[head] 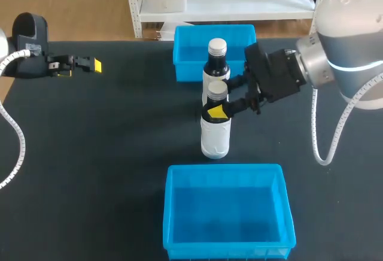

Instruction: Pick up the bottle, and place it in the far bin if it is heavy, or in the near bin if it is light.

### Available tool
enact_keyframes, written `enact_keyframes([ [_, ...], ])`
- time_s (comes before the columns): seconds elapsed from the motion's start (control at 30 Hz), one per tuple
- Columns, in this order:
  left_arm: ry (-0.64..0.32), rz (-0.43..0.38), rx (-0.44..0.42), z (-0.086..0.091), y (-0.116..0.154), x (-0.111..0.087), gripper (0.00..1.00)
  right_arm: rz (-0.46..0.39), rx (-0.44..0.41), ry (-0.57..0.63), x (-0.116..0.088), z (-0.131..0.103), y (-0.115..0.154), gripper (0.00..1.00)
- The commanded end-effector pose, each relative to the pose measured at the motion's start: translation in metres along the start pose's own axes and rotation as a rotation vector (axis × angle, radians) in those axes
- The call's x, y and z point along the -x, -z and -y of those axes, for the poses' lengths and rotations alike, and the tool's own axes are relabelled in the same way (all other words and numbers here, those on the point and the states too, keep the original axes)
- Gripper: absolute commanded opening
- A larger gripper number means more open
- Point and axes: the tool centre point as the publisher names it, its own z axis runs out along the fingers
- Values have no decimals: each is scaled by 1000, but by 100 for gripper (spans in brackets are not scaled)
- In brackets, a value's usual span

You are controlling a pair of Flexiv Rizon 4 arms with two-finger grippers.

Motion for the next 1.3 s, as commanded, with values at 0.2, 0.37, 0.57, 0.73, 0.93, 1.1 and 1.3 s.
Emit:
enact_keyframes([
  [0.2, 0, 0, 0, 0, 0, 0, 100, 1, 3, 6, 0, -1, 0, 34],
  [0.37, 0, 0, 0, 0, 0, 0, 100, 1, 0, 11, 2, -4, 2, 0],
  [0.57, 0, 0, 0, 0, 0, 0, 100, -8, -10, 28, 12, -8, 10, 0],
  [0.73, 0, 0, 0, 0, 0, 0, 100, -13, -26, 45, 25, -11, 20, 0],
  [0.93, 0, 0, 0, 0, 0, 0, 100, -12, -47, 68, 46, -12, 32, 0],
  [1.1, 0, 0, 0, 0, 0, 0, 100, -9, -65, 89, 62, -10, 41, 0],
  [1.3, 0, 0, 0, 0, 0, 0, 100, 1, -70, 99, 78, -7, 52, 0],
])
